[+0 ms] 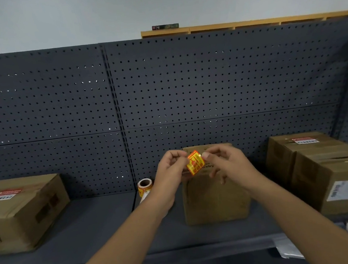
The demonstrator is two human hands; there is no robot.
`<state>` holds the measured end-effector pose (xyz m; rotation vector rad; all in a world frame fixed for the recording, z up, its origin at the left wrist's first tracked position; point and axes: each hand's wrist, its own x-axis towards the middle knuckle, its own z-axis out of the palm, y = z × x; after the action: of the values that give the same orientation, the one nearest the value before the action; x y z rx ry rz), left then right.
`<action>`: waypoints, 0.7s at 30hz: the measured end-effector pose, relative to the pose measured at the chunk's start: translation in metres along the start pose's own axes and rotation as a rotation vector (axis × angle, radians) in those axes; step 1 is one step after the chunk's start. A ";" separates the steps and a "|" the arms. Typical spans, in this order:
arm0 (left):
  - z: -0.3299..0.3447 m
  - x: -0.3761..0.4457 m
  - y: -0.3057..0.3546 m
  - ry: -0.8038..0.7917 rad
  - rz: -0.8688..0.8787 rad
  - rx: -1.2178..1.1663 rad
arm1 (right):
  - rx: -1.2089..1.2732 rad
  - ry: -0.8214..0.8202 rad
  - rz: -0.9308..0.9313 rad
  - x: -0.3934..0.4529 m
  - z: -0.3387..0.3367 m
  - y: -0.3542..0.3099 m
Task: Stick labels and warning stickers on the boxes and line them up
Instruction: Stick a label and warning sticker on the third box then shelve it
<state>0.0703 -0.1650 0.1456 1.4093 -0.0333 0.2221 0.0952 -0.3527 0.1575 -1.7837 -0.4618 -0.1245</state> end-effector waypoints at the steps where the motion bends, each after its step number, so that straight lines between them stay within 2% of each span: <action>1: 0.003 0.002 0.000 0.001 -0.005 0.047 | -0.014 -0.025 -0.003 0.002 -0.003 0.001; 5: 0.012 0.007 0.006 -0.096 -0.016 0.269 | -0.134 0.022 -0.059 0.006 -0.010 0.001; 10: 0.019 0.012 0.018 -0.298 -0.026 0.521 | -0.157 -0.101 -0.062 0.014 -0.018 -0.002; 14: 0.026 0.015 0.019 -0.334 0.066 0.563 | -0.196 -0.115 -0.100 0.014 -0.028 -0.004; 21: 0.033 0.014 0.017 -0.424 0.076 0.624 | -0.253 -0.213 -0.091 0.009 -0.042 -0.003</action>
<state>0.0844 -0.1928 0.1692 2.0598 -0.3966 -0.0157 0.1087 -0.3895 0.1746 -2.0347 -0.7066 -0.0582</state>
